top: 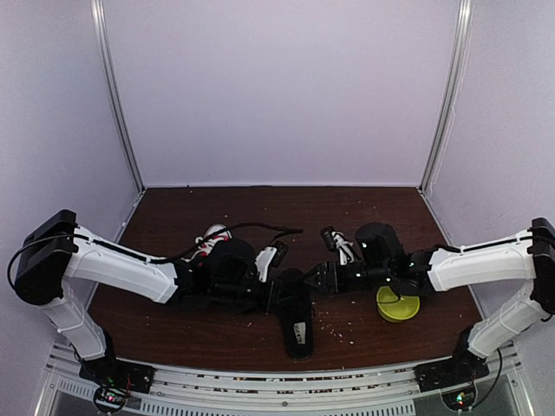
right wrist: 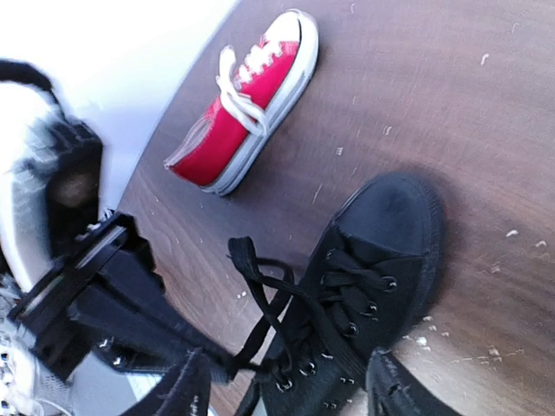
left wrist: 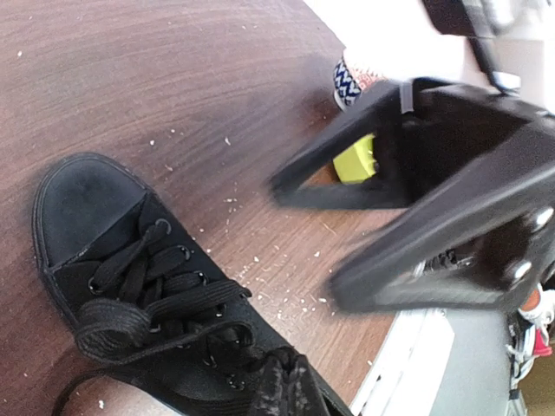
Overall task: Tie the shoes
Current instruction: Place the half-tied shoelace at the center of the board, then pass from the left arm to the right
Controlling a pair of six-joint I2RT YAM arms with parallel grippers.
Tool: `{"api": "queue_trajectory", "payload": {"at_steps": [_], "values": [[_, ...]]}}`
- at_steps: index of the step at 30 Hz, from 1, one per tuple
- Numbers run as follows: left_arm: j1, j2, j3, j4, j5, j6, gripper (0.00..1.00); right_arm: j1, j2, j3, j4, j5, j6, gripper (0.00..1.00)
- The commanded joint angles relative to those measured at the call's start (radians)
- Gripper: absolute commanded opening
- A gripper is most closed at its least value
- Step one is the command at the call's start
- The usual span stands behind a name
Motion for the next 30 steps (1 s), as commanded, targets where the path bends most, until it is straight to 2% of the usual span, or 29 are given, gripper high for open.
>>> {"api": "queue_trajectory", "payload": {"at_steps": [1, 6, 12, 22, 30], "values": [[-0.003, 0.006, 0.038, 0.044, -0.013, -0.081, 0.00, -0.014, -0.121, -0.107, 0.093, 0.063, -0.044, 0.64], [0.002, 0.050, 0.099, 0.000, 0.007, -0.145, 0.00, 0.019, -0.213, -0.280, 0.307, 0.055, -0.086, 0.64], [0.008, 0.059, 0.122, -0.038, 0.031, -0.178, 0.00, 0.100, -0.242, -0.322, 0.317, 0.144, -0.168, 0.64], [0.008, 0.067, 0.118, -0.024, 0.047, -0.198, 0.00, 0.162, -0.019, -0.214, 0.403, 0.140, -0.190, 0.61], [0.008, 0.069, 0.119, -0.027, 0.055, -0.200, 0.00, 0.185, 0.089, -0.160, 0.439, 0.159, -0.182, 0.52]]}}
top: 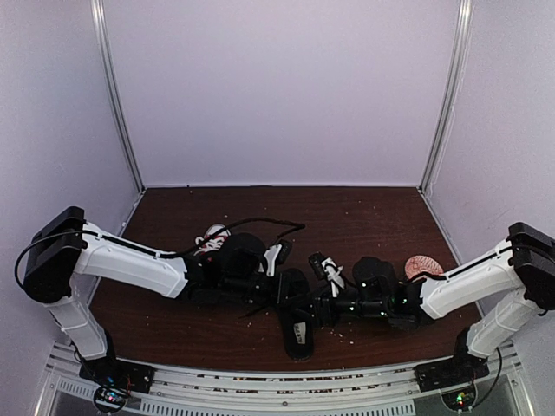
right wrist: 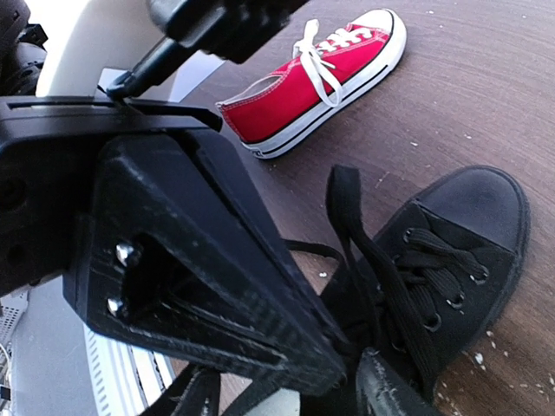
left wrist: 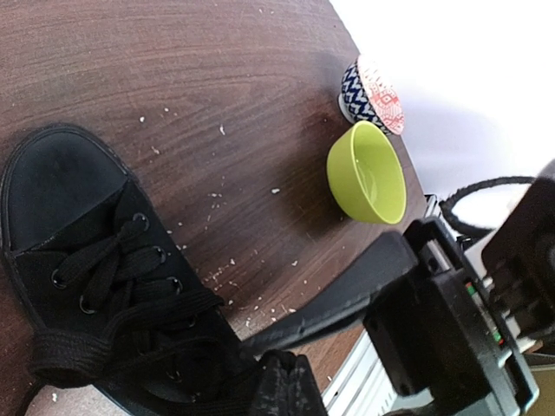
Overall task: Tie the shoes
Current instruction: Pass from the left arm to the right
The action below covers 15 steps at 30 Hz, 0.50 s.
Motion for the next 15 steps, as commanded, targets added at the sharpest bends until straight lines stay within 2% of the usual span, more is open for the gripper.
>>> {"api": "queue_trajectory", "payload": {"at_steps": [1, 6, 15], "values": [[0.006, 0.009, 0.026, 0.030, 0.019, -0.009, 0.00, 0.010, 0.032, 0.026, 0.058, 0.050, -0.001, 0.50], [0.006, 0.009, 0.025, 0.032, 0.025, -0.014, 0.00, 0.010, 0.047, 0.023, 0.058, 0.132, 0.011, 0.37], [0.006, 0.011, 0.029, 0.030, 0.033, -0.013, 0.01, 0.011, 0.032, 0.003, 0.083, 0.168, 0.028, 0.00]]}}
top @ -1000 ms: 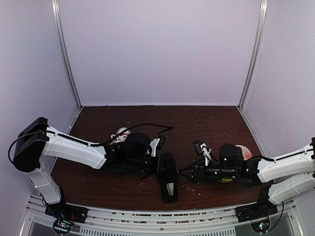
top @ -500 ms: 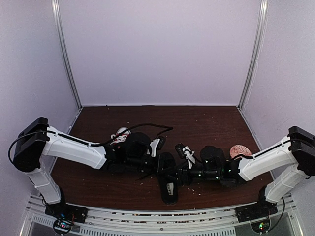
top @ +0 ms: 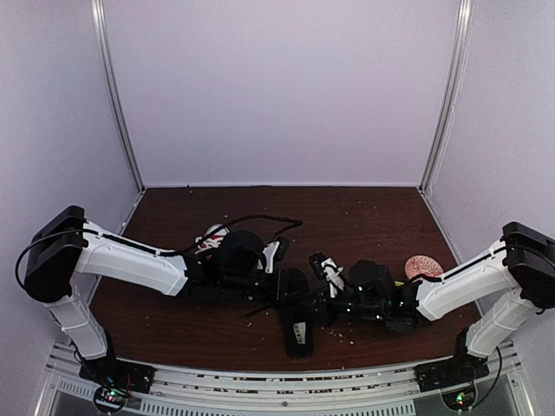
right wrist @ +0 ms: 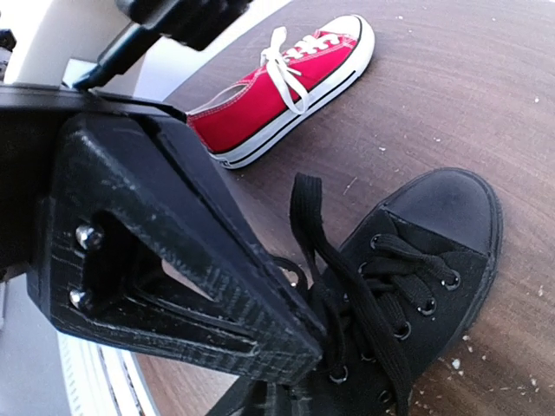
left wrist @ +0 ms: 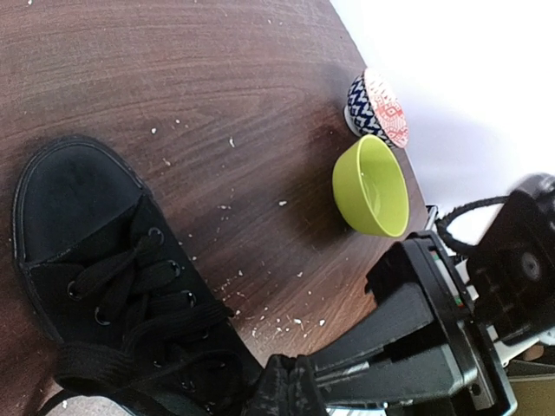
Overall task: Tie the shoes
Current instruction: Pass from the left arm to the right
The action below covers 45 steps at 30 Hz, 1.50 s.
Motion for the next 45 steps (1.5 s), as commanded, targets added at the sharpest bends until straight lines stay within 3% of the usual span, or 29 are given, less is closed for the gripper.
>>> {"api": "queue_trajectory", "payload": {"at_steps": [1, 4, 8, 12, 19, 27, 32, 41, 45], "values": [[-0.008, 0.008, 0.028, 0.023, 0.036, -0.001, 0.02, -0.006, -0.007, -0.008, 0.066, 0.054, 0.018, 0.00], [-0.006, -0.002, 0.031, 0.004, 0.027, 0.008, 0.11, -0.005, -0.008, -0.019, 0.086, 0.056, 0.027, 0.00], [0.004, -0.079, 0.017, -0.108, -0.065, 0.041, 0.48, -0.004, -0.025, -0.041, 0.080, 0.064, 0.032, 0.00], [0.033, -0.178, -0.026, -0.179, -0.142, 0.073, 0.59, -0.004, -0.039, -0.073, 0.087, 0.072, 0.047, 0.00], [0.092, -0.226, -0.082, -0.206, -0.151, 0.091, 0.55, -0.006, -0.039, -0.091, 0.101, 0.069, 0.062, 0.00], [0.098, -0.089, -0.045, -0.107, -0.070, 0.056, 0.51, -0.006, -0.023, -0.076, 0.098, 0.060, 0.062, 0.00], [0.099, 0.003, 0.000, -0.059, -0.026, 0.032, 0.43, -0.005, -0.023, -0.075, 0.098, 0.059, 0.065, 0.00], [0.098, 0.086, -0.008, 0.058, 0.035, -0.049, 0.38, -0.005, -0.011, -0.059, 0.090, 0.056, 0.057, 0.00], [0.098, 0.115, -0.004, 0.103, 0.060, -0.063, 0.31, -0.006, -0.002, -0.051, 0.089, 0.052, 0.056, 0.00]]}}
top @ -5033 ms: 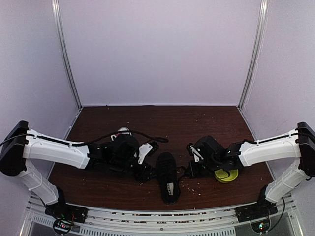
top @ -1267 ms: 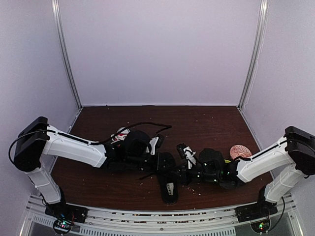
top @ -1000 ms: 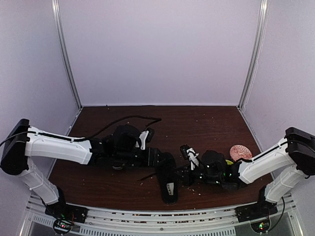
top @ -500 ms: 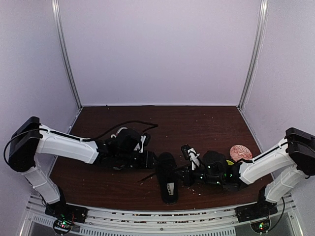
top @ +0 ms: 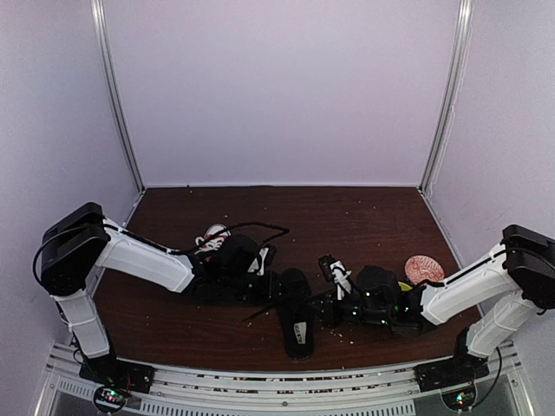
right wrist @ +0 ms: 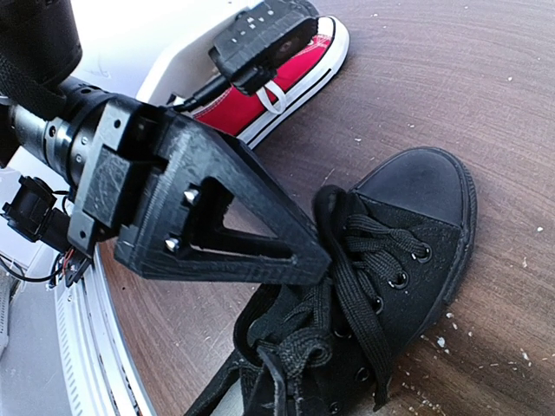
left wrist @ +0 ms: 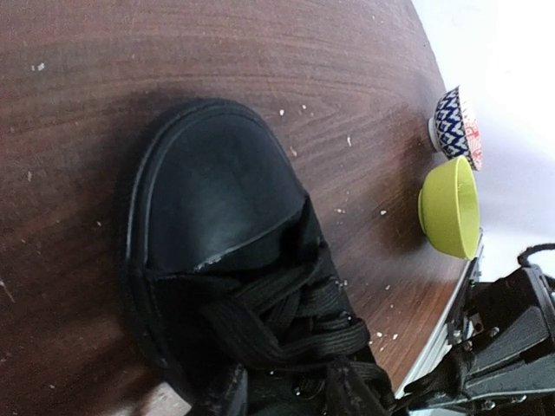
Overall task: Tie the shoes
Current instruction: Pass from the left arm to the right, then pick up the half-tied shoelace from the center of the board.
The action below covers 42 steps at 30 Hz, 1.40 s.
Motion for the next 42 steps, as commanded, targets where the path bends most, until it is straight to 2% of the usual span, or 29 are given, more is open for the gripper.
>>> {"api": "queue_trajectory", "payload": {"at_steps": [1, 8, 15, 23, 29, 34, 39, 40, 42], "values": [[0.002, 0.032, 0.031, 0.116, 0.048, -0.034, 0.28, -0.003, 0.012, 0.026, 0.012, 0.016, 0.004, 0.00], [0.008, 0.000, -0.028, 0.189, 0.011, -0.061, 0.00, -0.004, 0.005, 0.023, 0.004, 0.028, 0.003, 0.00], [0.054, -0.163, -0.137, 0.133, -0.032, -0.020, 0.00, -0.003, -0.020, 0.012, -0.020, 0.048, -0.005, 0.00], [0.063, -0.394, -0.141, -0.261, -0.047, 0.199, 0.00, -0.004, -0.045, 0.012, -0.062, 0.081, -0.010, 0.00], [0.062, -0.592, -0.118, -0.476, -0.007, 0.306, 0.00, -0.004, -0.053, 0.021, -0.075, 0.082, -0.009, 0.00], [0.063, -0.642, -0.127, -0.491, 0.066, 0.291, 0.00, -0.004, -0.041, 0.038, -0.066, 0.045, -0.011, 0.00], [0.063, -0.587, -0.157, -0.451, 0.084, 0.253, 0.00, -0.002, -0.018, 0.060, -0.049, -0.028, -0.008, 0.00], [0.063, -0.572, -0.158, -0.446, 0.082, 0.251, 0.03, -0.002, -0.017, 0.058, -0.046, -0.031, -0.004, 0.00], [0.059, -0.541, -0.165, -0.403, 0.072, 0.253, 0.24, -0.002, -0.016, 0.060, -0.046, -0.036, -0.002, 0.00]]}}
